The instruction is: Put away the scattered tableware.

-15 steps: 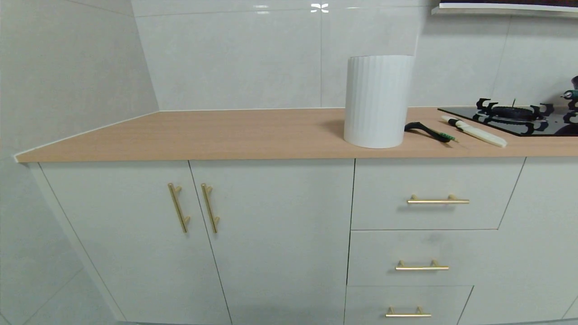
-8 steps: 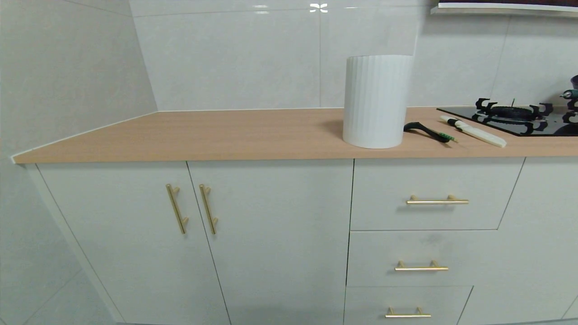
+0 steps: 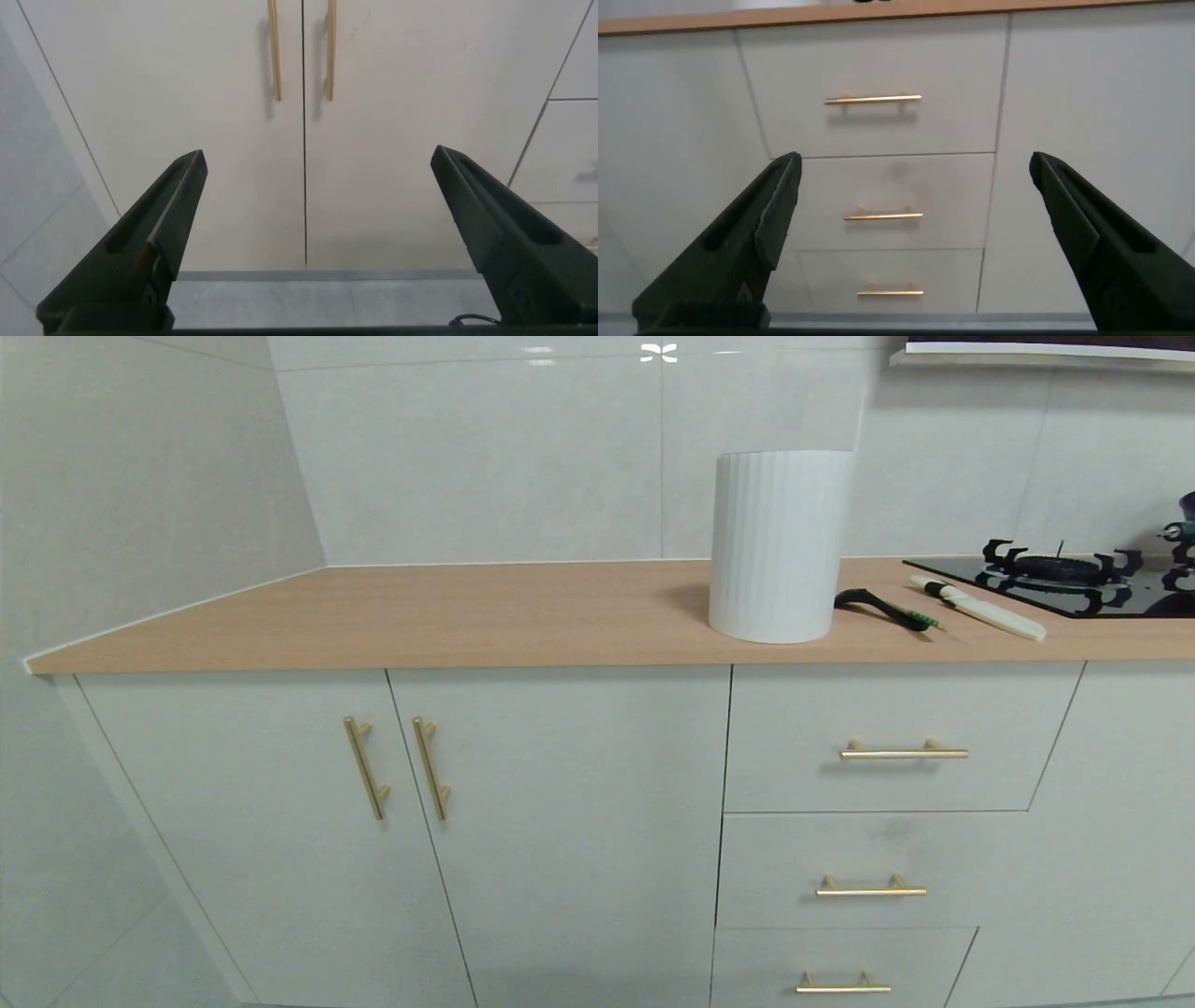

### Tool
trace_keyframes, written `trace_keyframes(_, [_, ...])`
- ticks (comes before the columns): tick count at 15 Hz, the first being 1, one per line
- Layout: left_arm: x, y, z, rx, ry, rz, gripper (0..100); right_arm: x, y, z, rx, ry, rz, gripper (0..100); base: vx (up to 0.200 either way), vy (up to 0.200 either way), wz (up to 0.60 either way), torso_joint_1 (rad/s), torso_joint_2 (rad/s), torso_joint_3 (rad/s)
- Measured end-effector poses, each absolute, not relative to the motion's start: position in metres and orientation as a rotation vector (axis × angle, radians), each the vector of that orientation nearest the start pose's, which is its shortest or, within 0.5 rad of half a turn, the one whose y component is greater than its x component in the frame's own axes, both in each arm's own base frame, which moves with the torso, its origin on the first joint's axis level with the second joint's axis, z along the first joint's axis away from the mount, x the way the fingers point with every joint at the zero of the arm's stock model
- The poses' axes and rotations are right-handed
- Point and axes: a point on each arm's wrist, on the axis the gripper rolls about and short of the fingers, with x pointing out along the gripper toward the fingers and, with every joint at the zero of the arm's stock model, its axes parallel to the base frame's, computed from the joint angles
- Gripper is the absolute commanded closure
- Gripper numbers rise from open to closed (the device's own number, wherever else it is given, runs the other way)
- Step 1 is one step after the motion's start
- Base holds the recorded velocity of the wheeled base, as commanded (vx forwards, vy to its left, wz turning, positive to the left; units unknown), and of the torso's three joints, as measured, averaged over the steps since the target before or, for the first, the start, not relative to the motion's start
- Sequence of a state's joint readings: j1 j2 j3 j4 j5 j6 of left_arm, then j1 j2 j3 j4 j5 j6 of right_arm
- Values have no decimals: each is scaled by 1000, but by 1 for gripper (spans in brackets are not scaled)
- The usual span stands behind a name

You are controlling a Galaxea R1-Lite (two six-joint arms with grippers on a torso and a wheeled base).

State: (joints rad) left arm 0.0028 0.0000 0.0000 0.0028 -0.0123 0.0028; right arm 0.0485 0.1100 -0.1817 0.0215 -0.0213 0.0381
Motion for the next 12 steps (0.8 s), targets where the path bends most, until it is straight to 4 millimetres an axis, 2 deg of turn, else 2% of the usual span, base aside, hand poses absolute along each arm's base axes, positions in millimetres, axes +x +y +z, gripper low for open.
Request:
trace_keyframes(4, [-23, 0, 75, 3, 3, -9, 0, 8, 1, 140, 28, 196, 105, 0, 0, 0, 0, 0, 0, 0])
trace_keyframes(6, [-23, 0, 75, 3, 3, -10, 0, 35, 4, 146, 16, 345, 115, 0, 0, 0, 0, 0, 0, 0])
trace_keyframes(9, [-23, 0, 75, 3, 3, -10, 0, 85, 12, 152, 0, 520, 120, 0, 0, 0, 0, 0, 0, 0])
trace_keyframes(12, [-23, 0, 75, 3, 3, -10, 0, 141, 21, 145, -9, 619, 121, 0, 0, 0, 0, 0, 0, 0])
